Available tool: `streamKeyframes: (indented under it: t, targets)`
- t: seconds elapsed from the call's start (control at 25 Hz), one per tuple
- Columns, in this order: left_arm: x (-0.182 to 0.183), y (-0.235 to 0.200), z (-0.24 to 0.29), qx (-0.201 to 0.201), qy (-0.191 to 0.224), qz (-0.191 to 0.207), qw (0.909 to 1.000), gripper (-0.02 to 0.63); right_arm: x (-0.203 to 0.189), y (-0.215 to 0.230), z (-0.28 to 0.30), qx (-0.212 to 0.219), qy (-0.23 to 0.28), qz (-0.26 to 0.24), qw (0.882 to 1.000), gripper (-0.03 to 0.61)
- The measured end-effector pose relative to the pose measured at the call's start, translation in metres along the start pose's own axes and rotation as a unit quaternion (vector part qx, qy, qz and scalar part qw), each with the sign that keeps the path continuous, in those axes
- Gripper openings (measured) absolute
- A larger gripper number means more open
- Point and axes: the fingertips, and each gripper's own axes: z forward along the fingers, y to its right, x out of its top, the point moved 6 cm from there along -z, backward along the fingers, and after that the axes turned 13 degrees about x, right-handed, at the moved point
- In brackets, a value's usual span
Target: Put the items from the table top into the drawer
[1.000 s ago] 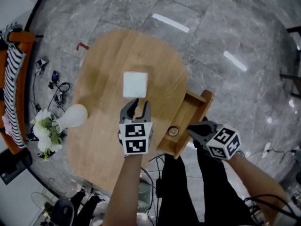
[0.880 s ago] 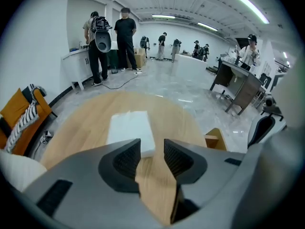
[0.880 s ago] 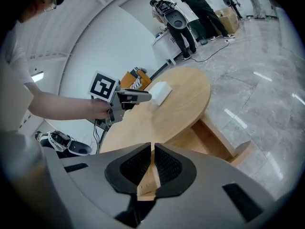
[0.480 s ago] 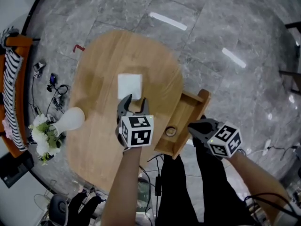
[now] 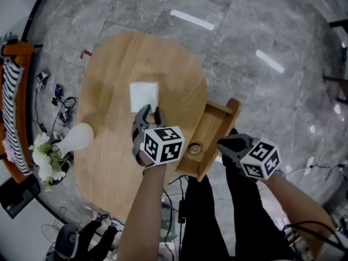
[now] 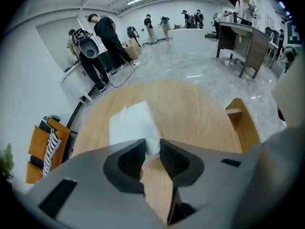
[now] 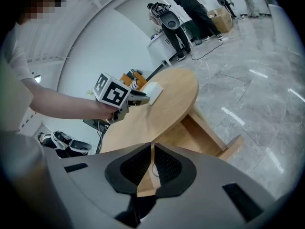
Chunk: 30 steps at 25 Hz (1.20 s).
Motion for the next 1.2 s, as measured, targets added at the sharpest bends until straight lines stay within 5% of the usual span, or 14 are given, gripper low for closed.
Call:
streamKeyframes:
  t: [0.56, 1.2]
  targets:
    - [-0.007, -0.022, -0.021, 0.001, 0.012, -0.075, 0.9971, 0.049, -0.003, 0.003, -0.014, -0.007, 0.007, 0.002, 1.000, 0.044]
    - [-0.016, -0.015, -0.061, -0.016, 0.016, -0.094, 0.9953, 0.048, -0.008, -0.014, -0.019, 0.002, -0.004, -0.016, 1.000, 0.044]
